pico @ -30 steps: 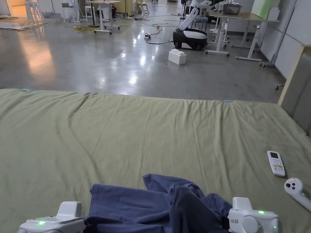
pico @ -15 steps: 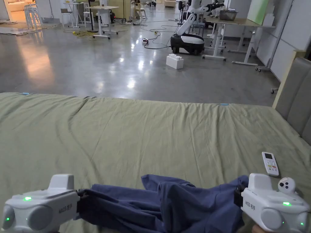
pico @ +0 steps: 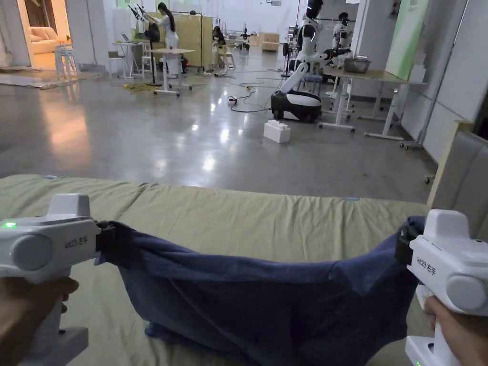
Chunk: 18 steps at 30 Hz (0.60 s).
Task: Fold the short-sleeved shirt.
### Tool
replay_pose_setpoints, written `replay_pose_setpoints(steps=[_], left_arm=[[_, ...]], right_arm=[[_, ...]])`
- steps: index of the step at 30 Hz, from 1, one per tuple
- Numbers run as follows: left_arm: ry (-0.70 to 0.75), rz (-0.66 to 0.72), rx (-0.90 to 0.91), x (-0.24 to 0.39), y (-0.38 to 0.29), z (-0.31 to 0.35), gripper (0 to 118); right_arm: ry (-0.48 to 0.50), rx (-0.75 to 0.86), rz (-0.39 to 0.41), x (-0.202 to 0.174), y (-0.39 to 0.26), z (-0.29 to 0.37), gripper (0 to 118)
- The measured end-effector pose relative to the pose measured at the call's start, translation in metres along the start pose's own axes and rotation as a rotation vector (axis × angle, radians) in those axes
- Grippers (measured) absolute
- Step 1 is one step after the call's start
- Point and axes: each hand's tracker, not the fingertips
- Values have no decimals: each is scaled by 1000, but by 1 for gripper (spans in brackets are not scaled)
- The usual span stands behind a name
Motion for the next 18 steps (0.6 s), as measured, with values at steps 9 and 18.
replay_pose_setpoints(steps=[9,18], left_arm=[[46,17,81,-1,83,-16,7],[72,7,135,-5,147,-45,7]], right_arm=[[-33,150,36,-17,79,-17,5],[-73,222,74,-23,144,-50,5]])
